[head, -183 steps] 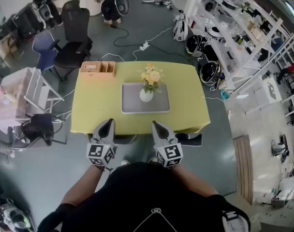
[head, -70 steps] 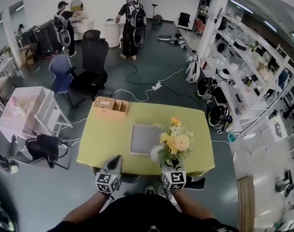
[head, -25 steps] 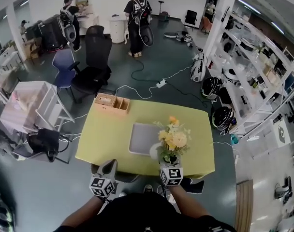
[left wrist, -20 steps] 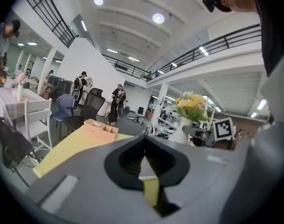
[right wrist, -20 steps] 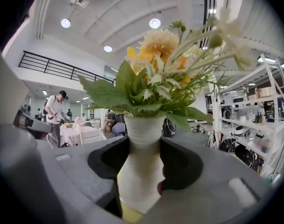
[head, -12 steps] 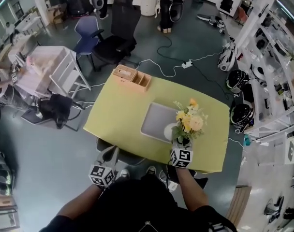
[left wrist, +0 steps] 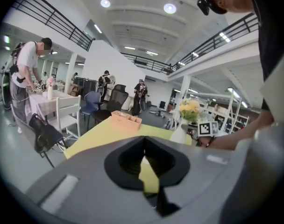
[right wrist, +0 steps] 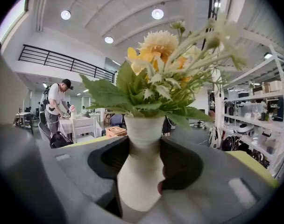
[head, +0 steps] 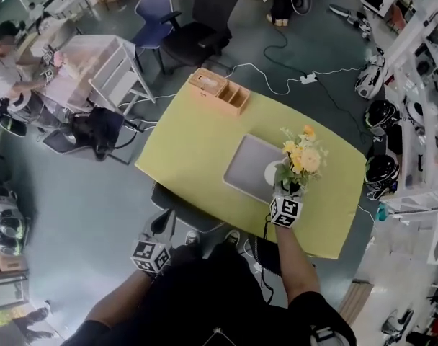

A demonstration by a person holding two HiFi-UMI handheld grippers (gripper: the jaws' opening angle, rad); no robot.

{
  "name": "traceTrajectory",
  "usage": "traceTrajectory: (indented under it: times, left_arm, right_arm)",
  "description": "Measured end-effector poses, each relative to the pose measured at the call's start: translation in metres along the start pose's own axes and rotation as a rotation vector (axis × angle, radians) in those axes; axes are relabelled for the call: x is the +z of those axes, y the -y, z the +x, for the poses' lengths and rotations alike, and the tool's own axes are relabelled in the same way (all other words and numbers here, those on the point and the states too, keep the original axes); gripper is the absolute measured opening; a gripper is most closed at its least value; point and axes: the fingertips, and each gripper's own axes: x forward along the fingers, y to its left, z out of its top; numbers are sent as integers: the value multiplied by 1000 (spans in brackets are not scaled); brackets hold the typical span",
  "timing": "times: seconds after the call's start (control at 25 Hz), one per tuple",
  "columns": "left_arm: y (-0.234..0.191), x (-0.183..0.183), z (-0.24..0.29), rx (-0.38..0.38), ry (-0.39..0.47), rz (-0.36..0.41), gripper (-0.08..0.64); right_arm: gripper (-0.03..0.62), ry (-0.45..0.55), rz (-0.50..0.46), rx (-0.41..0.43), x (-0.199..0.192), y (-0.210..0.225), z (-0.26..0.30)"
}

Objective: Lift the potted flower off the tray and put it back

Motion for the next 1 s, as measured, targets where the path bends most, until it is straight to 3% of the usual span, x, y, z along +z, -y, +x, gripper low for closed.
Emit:
traceTrajectory:
  times: [0.52, 1.0]
  left_arm:
    - [-7, -35, -10, 103, -44, -27, 8]
    - [-9, -29, -14, 149, -16, -10, 8]
  right_arm:
    - [212, -31, -6, 55, -41, 1, 43]
    - [212, -41, -24, 50, -64, 2, 48]
